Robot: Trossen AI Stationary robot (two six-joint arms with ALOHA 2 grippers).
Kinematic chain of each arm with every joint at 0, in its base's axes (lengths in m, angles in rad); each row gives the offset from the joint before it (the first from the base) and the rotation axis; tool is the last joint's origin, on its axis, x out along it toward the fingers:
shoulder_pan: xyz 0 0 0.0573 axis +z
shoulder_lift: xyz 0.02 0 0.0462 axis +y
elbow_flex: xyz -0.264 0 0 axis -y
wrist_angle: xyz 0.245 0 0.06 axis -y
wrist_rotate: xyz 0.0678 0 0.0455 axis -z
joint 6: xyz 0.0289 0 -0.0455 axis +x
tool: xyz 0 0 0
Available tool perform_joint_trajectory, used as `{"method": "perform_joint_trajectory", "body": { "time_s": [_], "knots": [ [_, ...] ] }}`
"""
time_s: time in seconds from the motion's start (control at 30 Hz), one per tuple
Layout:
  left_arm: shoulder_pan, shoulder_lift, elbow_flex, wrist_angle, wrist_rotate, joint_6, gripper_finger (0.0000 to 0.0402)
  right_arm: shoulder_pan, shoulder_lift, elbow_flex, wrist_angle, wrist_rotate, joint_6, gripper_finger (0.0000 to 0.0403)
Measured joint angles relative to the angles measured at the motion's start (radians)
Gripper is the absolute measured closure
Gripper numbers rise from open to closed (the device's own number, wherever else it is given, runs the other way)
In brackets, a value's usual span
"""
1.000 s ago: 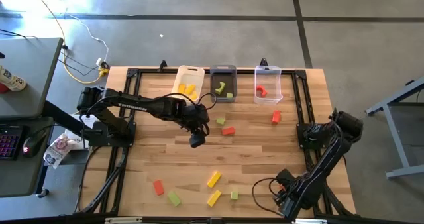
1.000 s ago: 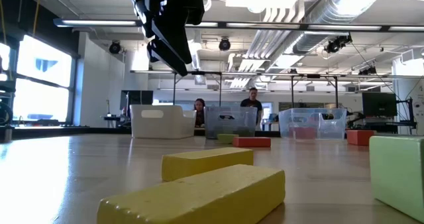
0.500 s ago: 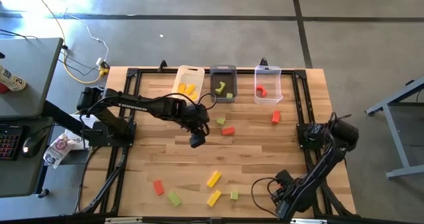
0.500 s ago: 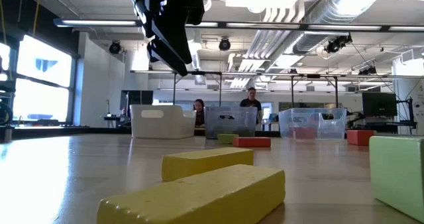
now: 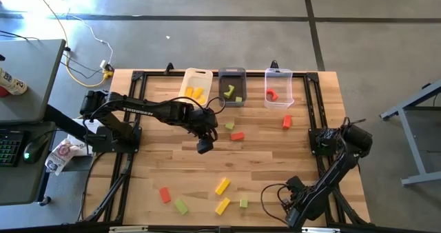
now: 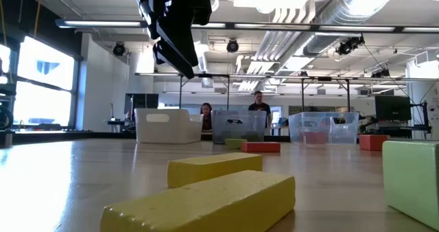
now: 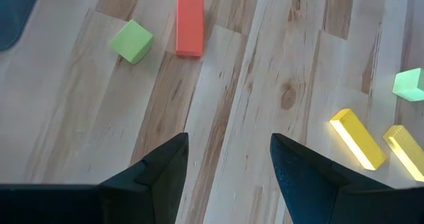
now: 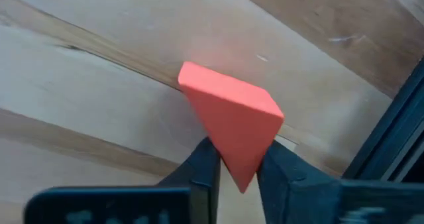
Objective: Sort & place blocks by color
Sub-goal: Put the orange block into the transparent bin
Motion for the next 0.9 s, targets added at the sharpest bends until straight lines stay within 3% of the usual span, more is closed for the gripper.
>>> {"method": "perform_joint_trajectory", "body": {
  "time_s": [0.9],
  "knots": [
    [0.000,0.000,0.000,0.000,0.000,0.000,0.0202,-0.024,0.000,0.000,0.006,0.005,-0.005,0.0362]
  ]
}}
